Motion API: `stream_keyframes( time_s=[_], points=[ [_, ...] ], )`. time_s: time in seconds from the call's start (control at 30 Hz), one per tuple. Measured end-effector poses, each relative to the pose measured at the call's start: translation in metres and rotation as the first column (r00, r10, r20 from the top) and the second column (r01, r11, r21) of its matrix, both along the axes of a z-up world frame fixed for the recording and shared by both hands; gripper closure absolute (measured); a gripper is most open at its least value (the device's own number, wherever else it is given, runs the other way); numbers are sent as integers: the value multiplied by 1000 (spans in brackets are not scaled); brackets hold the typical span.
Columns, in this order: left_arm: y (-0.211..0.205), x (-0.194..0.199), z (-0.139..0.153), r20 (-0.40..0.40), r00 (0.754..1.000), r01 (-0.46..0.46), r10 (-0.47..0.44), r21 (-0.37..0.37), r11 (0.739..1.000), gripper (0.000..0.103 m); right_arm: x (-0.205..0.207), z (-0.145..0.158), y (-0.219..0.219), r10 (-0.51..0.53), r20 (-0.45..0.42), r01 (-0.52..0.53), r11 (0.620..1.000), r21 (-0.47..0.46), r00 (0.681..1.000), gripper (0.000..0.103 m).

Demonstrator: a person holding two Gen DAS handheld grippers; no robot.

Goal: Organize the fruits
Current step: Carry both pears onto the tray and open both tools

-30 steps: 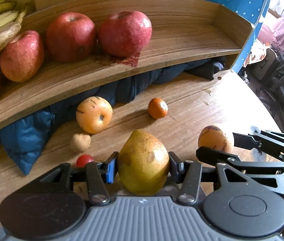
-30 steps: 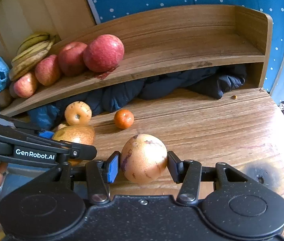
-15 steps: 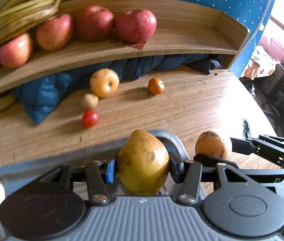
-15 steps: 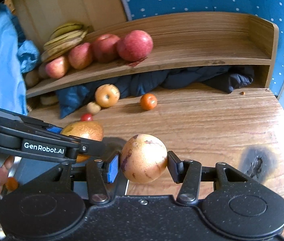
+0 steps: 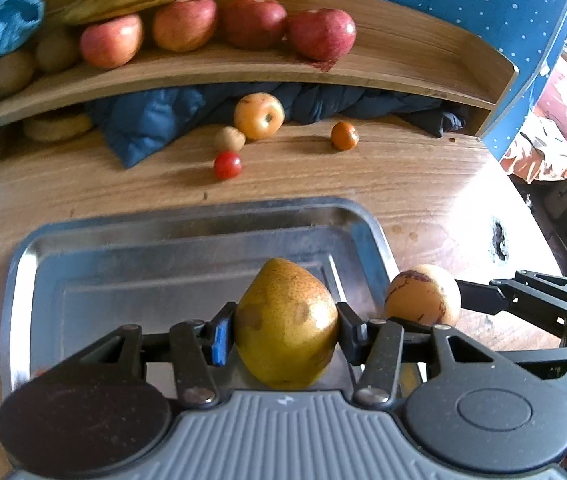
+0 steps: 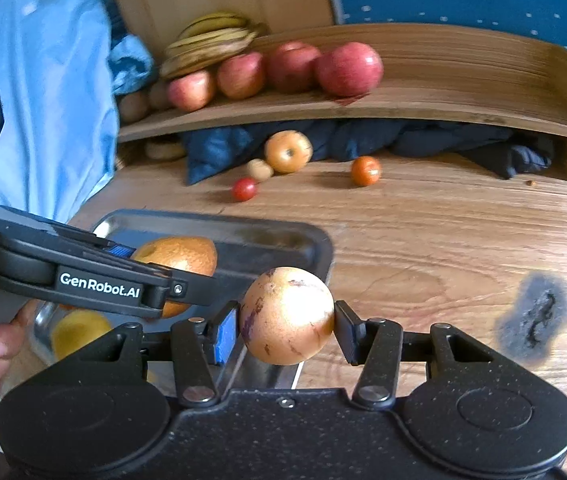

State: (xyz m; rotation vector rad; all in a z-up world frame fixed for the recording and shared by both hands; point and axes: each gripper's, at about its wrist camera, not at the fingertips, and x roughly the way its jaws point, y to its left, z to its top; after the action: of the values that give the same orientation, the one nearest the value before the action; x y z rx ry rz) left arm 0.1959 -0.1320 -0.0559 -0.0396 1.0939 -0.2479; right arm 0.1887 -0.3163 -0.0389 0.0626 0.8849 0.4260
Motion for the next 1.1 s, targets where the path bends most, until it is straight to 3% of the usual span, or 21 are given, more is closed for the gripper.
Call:
stream_keyframes(
  time_s=[0.6,1.1],
  points=[
    [3,-34,-1,-4,999,-54,54,-12,998,48,-37,-7,19,173,-28,-174,984,-35,984,51],
    [-1,-36,0,-6,999,-49,49,-12,999,47,-44,-5,19,195,-15,-195,979,-54,981,51]
  ],
)
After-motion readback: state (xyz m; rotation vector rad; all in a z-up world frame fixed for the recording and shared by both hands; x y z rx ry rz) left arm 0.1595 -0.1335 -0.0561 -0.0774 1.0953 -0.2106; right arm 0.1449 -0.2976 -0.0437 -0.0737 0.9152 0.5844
